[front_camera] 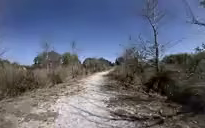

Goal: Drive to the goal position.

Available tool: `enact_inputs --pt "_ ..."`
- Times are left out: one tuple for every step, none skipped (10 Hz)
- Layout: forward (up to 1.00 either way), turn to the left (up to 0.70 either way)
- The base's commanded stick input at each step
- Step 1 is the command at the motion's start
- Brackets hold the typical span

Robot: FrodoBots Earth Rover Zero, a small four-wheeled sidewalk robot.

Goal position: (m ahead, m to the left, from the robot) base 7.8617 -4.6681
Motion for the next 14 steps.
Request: enact_inputs --pt "0.7 0.0" --pt "0.7 0.01" --pt "0.7 0.23" --pt "0.7 0.32" --pt "0.7 0.25" --pt "0.7 0.19" --pt "0.7 0.12" --pt "0.7 0.06" --pt "0.7 0.0" --pt "0.7 0.0" --pt "0.7 0.0" --pt "0.7 0.0" --pt "0.7 0.0" --pt "0.7 0.0"
